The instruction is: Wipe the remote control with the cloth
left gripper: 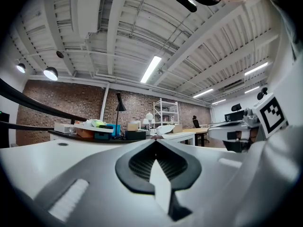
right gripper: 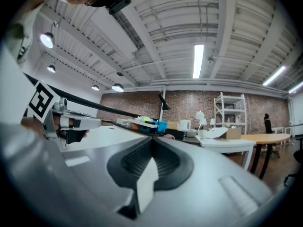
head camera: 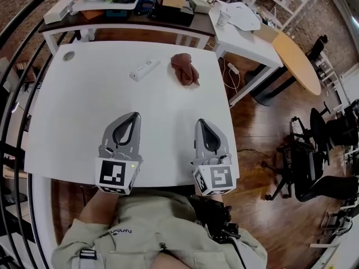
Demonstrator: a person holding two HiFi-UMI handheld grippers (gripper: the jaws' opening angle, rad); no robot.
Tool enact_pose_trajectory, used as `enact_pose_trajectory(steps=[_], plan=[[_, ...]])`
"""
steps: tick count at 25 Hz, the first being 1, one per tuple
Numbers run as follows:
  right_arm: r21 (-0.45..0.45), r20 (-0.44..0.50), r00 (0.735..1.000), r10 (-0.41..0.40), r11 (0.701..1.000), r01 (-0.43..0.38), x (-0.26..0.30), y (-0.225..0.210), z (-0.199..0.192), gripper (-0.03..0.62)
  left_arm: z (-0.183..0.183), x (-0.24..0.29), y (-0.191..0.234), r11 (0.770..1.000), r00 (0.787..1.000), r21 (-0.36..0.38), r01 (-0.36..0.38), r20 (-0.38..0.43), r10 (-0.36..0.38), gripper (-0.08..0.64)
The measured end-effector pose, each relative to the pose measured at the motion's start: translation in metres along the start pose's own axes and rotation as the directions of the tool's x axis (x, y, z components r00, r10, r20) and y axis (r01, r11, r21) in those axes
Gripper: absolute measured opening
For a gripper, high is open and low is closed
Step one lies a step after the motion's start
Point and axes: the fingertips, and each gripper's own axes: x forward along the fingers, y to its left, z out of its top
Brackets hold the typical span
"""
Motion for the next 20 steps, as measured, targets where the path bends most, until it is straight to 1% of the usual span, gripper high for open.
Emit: enact_pose_trajectory(steps=[7,10,12,14,20], plan=[[0.005,-0.02,1.0,-0.007,1.0,0.007,0.003,0.0,-0.005,0.002,-0.005,0.001,0.002,1.0,1.0,-0.018,-0.001,-0.021,0.001,0.005],[0.027,-0.037,0.999,-0.004,1.0,0.005,0.002,0.0,-0.009,0.002,-0.005,0.001,0.0,0.999,1.0,-0.043,-0.004,-0.023,0.003,0.005],[0.043,-0.043,0.999,0.001,0.999,0.0,0.003,0.0,-0.011,0.002,-0.006,0.0,0.001,0.999,0.999,-0.035,0.002,-0.034,-0.003,0.005],[0.05,-0.046,0.999,0.005,0.999,-0.002,0.003,0.0,-0.01,0.002,-0.006,0.0,0.001,0.999,0.999,-0.047,-0.002,-0.034,0.001,0.005],[0.011,-0.059,0.998,0.03,0.999,-0.03,0.01,-0.011,-0.006,0.002,-0.013,0.008,-0.002,0.998,0.999,-0.061,-0.024,-0.047,0.021,0.005]])
